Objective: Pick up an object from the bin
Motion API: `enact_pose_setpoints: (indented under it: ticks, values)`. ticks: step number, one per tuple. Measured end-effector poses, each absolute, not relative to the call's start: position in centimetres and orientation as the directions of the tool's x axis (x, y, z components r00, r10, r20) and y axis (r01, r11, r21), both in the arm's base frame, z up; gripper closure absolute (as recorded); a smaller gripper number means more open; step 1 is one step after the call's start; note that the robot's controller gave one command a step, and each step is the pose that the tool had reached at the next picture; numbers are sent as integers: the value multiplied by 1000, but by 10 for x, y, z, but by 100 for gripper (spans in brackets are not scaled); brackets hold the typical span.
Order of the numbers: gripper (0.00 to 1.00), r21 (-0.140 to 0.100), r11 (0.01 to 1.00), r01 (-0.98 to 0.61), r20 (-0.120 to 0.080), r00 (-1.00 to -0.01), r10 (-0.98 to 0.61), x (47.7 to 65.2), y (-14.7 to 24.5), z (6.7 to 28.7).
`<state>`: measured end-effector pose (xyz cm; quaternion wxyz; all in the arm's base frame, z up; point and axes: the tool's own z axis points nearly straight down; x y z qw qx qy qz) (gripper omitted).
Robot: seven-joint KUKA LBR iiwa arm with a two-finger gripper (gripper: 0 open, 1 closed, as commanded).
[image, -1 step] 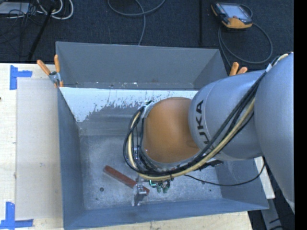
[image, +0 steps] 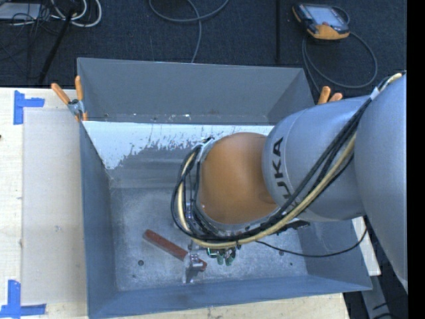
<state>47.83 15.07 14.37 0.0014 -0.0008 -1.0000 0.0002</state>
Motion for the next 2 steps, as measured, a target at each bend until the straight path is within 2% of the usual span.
enact_pose_setpoints:
  ticks: [1,2]
  values:
    - [100,4,999,-44,-8,-999,-44,519,145,75]
    - [100,4,999,-44,-8,-999,-44,519,145,75]
